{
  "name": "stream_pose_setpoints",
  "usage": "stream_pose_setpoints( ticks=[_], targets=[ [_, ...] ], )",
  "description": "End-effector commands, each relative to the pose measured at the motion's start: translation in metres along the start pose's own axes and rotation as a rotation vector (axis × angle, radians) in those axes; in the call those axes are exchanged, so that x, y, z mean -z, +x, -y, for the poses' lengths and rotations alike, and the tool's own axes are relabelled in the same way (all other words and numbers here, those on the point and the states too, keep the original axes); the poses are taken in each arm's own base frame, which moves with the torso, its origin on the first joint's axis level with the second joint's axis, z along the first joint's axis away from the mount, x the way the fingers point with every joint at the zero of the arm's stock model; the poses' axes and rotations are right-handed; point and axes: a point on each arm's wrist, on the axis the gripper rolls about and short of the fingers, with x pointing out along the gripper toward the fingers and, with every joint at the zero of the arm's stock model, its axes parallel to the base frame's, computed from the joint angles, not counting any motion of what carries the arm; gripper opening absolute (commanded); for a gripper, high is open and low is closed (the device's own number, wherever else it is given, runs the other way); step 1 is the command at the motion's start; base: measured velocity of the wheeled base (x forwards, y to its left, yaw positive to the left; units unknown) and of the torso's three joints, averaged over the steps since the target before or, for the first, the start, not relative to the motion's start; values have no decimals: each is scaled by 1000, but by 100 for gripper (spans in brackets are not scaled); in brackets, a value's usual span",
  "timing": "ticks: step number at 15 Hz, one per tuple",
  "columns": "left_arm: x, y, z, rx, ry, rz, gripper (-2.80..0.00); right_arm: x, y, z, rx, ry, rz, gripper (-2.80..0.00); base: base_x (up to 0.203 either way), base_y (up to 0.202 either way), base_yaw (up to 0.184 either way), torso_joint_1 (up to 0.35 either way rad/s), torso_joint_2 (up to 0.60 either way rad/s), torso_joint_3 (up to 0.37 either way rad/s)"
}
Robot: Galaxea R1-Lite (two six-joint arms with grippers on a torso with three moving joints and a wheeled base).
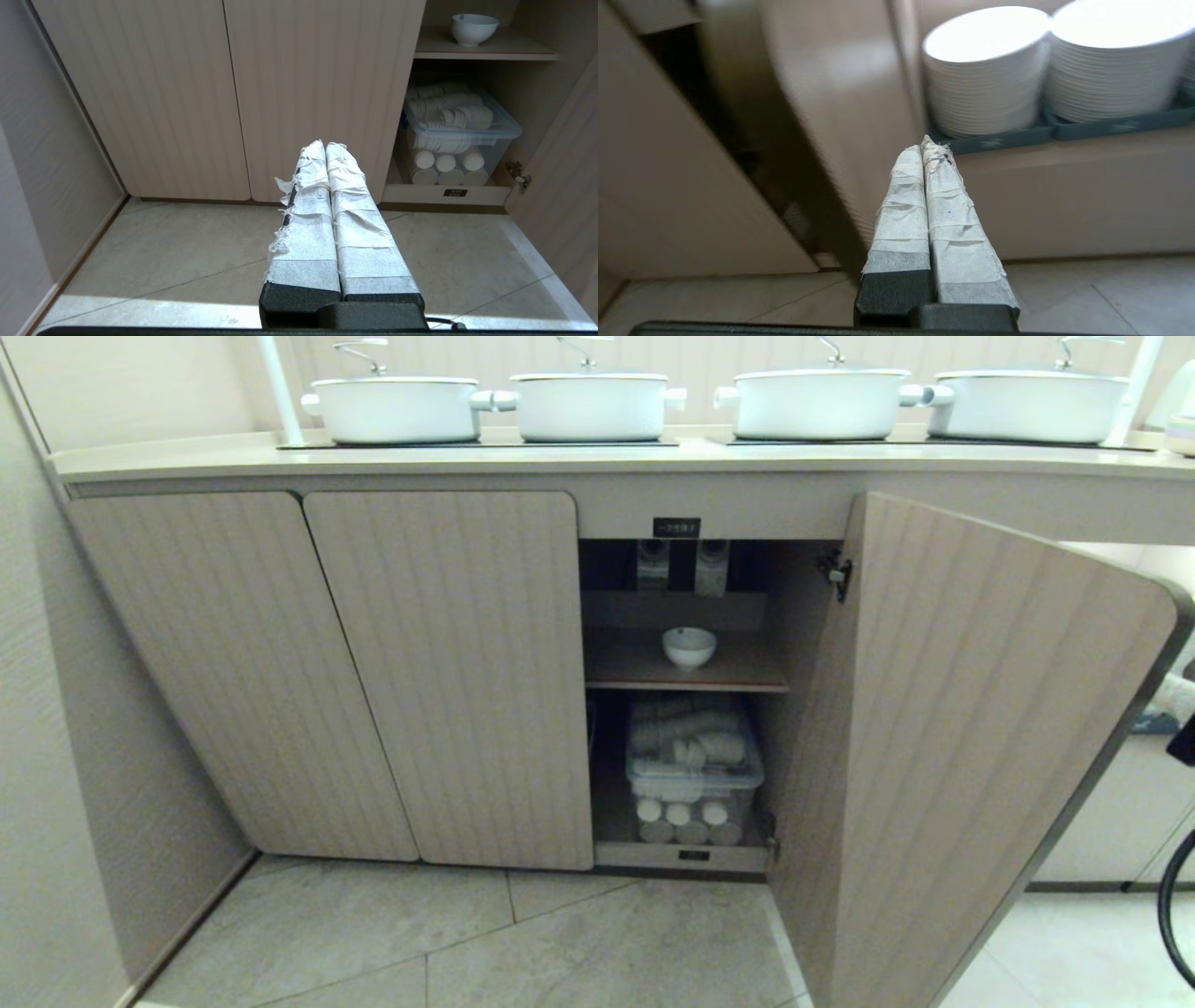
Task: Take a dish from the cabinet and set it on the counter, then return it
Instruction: Close the cabinet door
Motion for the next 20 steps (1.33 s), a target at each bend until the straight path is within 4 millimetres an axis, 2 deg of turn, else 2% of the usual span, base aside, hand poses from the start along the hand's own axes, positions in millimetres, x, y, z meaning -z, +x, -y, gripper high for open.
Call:
stream_pose_setpoints(
  ticks=[1, 13, 20],
  targets=[
    [0, 0, 0, 0, 0, 1, -280, 0, 1, -2, -59, 6, -6, -280, 0, 0, 0, 0, 0, 0],
    [0, 0, 0, 0, 0, 2, -280, 9, 5, -28, -219, 102, -66, -280, 0, 0, 0, 0, 0, 0],
    [0, 0, 0, 0, 0, 1, -280, 13, 21, -45, -316, 125, -68, -280, 0, 0, 0, 0, 0, 0]
  ],
)
